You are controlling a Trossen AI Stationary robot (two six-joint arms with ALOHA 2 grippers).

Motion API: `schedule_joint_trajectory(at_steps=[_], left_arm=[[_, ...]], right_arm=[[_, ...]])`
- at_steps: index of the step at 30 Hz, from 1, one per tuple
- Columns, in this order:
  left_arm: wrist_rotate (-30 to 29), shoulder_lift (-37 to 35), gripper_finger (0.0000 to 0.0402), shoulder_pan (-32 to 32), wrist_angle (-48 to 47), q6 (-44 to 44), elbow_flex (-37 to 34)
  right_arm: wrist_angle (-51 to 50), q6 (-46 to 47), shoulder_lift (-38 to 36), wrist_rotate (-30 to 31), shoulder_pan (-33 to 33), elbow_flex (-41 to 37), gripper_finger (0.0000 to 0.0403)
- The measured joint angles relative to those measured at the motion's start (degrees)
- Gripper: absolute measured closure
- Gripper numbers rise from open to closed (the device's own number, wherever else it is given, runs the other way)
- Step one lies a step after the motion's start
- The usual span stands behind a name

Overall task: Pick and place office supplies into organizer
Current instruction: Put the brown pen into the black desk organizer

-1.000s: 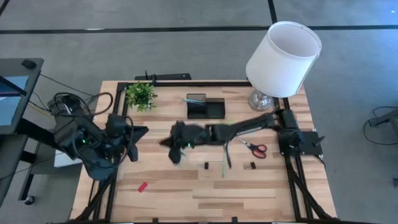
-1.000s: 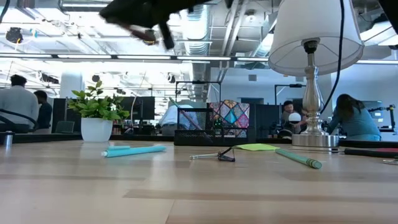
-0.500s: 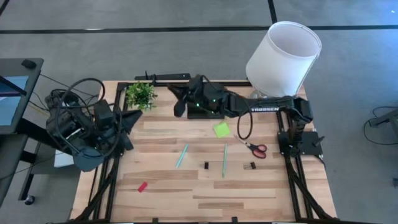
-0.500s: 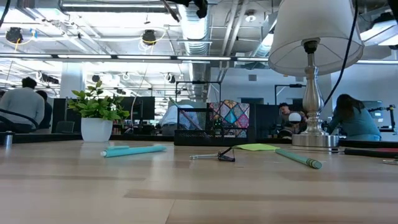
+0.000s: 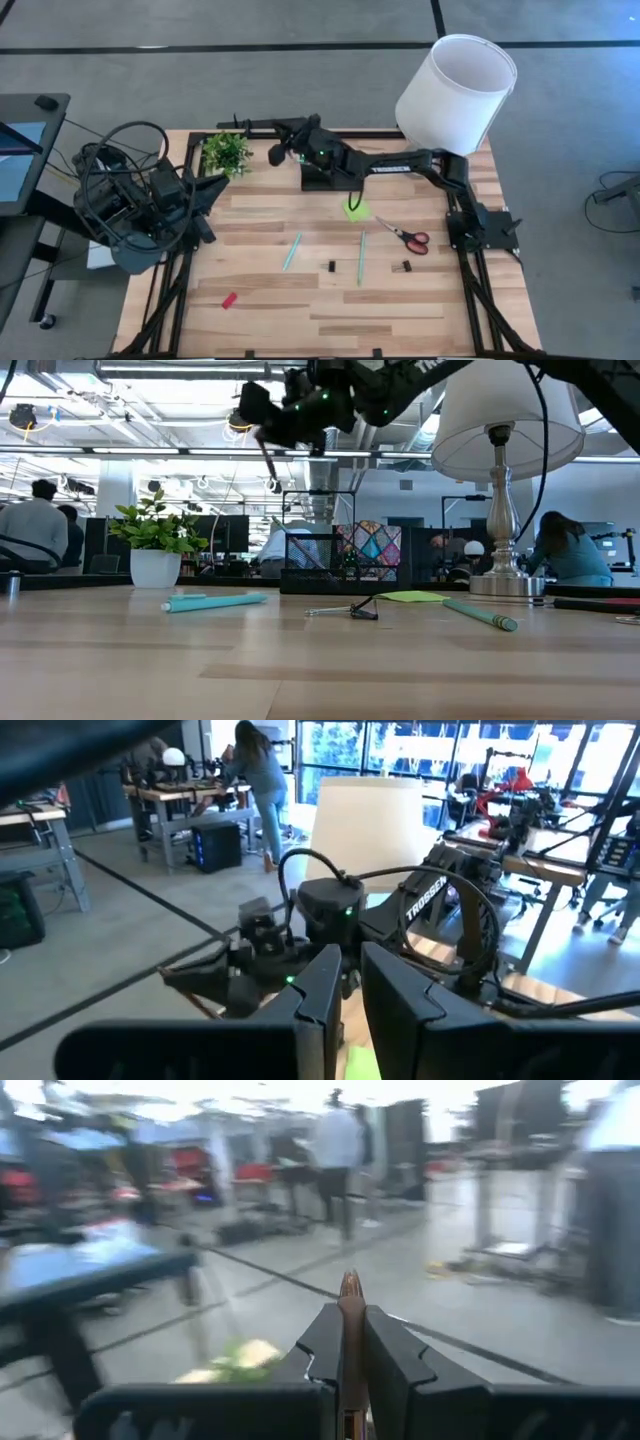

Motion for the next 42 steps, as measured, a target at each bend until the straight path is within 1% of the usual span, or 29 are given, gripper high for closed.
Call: schedule_joint_trajectory(at_steps=[4, 8, 10, 12, 17, 19, 21, 22, 24, 26, 31, 33, 35, 38, 42], left_arm=[[0.0, 0.0, 0.0365, 0.0, -0.2, 1.6, 0.0], [0.0, 0.0, 0.0365, 0.0, -0.2, 3.1, 0.0], [0.0, 0.0, 0.0365, 0.0, -0.2, 3.1, 0.0], [0.0, 0.0, 0.0365, 0.0, -0.2, 3.1, 0.0], [0.0, 0.0, 0.0365, 0.0, -0.2, 3.1, 0.0], [0.0, 0.0, 0.0365, 0.0, -0.3, 3.1, 0.0], [0.4, 0.0, 0.0365, 0.0, -0.6, 3.1, 0.0], [0.7, 0.0, 0.0365, 0.0, -0.6, 3.4, 0.0], [1.6, 0.0, 0.0365, 0.0, -0.6, 4.3, 0.0], [2.5, 0.0, 0.0365, 0.0, -0.5, 5.1, 0.0], [4.5, 0.0, 0.0365, 0.0, -0.5, 5.1, 0.0], [4.9, 0.0, 0.0365, 0.0, -0.5, 5.2, 0.0], [5.4, 0.0, 0.0365, 0.0, -0.5, 5.2, 0.0], [5.5, 0.0, 0.0365, 0.0, -0.5, 5.2, 0.0], [6.0, 0.0, 0.0365, 0.0, -0.4, 5.1, 0.0]], right_arm=[[-2.5, -0.6, 0.7, 10.4, -0.1, 0.1, 0.0386], [-7.2, -2.3, 0.7, 14.5, -0.1, 0.0, 0.0386], [-10.9, -2.4, 0.7, 18.2, -0.1, 0.0, 0.0386], [-12.1, -2.3, 0.7, 21.4, -0.1, -0.8, 0.0387], [-12.3, 1.4, 0.8, 21.0, -0.9, -4.1, 0.0385], [-11.1, 0.5, 1.2, 21.0, -1.0, -4.9, 0.0387], [-7.8, -2.4, 2.3, 20.5, -1.3, -6.2, 0.0388], [-6.8, -4.0, 2.6, 19.6, -1.5, -7.1, 0.0388], [-2.6, -6.9, 3.0, 14.2, -1.8, -8.5, 0.0388], [2.8, -9.0, 3.9, 12.0, -2.1, -9.2, 0.0388], [5.2, -7.8, 4.4, 13.1, -3.0, -11.7, 0.039], [5.2, -9.4, 4.2, 13.7, -3.1, -12.0, 0.039], [4.8, -10.7, 4.2, 13.0, -2.9, -12.1, 0.0391], [4.3, -10.0, 4.3, 10.0, -2.9, -12.1, 0.0392], [3.4, -11.1, 4.3, 9.5, -2.4, -12.1, 0.0392]])
